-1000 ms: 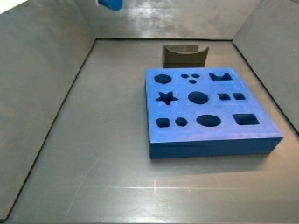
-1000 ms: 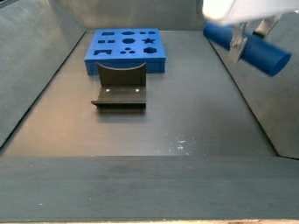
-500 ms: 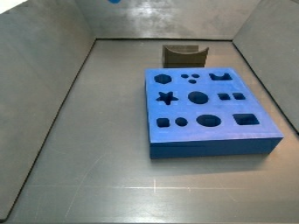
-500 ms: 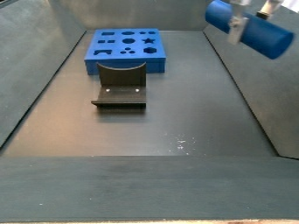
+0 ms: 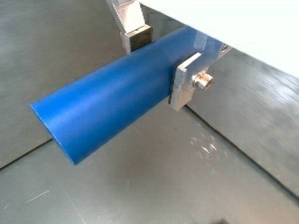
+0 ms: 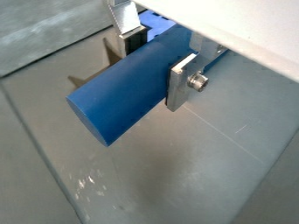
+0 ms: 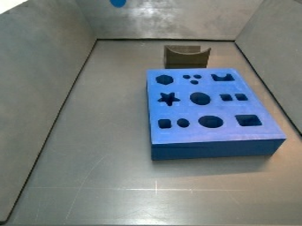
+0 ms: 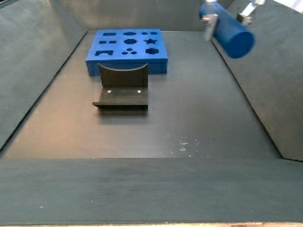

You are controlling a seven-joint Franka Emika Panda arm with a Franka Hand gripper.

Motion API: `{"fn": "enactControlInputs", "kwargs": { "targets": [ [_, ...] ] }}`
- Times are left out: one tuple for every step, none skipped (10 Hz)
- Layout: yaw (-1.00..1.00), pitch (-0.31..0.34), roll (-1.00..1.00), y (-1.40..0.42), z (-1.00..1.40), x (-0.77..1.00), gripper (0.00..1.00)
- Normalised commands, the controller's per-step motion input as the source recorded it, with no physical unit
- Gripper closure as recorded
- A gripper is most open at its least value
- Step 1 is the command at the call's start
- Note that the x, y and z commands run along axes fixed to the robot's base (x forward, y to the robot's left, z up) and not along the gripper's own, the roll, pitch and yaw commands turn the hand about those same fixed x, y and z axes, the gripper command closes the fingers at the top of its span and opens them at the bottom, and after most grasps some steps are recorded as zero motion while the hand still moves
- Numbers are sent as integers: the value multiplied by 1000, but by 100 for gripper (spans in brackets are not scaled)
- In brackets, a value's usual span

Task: Pick up the round object. Move up. Place the round object on the fixture. Regrasp the round object. Move to above the board. Insert the round object.
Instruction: Place the round object on the fixture.

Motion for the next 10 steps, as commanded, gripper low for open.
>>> {"fn": "enactControlInputs", "kwargs": {
  "targets": [
    [-348,10,-44,-54,-53,1000,100],
    [-230,16,-55,-47,-55,1000,100],
    [-141,21,-68,-36,-54,1000,100],
    [-116,23,-74,-31,-53,1000,100],
    [-82,28,-85,-21,-50,1000,100],
    [-62,35,-93,-16,-50,1000,100],
    [-40,43,-101,-10,-45,1000,100],
    [42,35,-1000,-414,34,1000,100],
    [33,42,-1000,-402,43,1000,100],
    [25,51,-1000,-353,41,1000,100]
  ]
}}
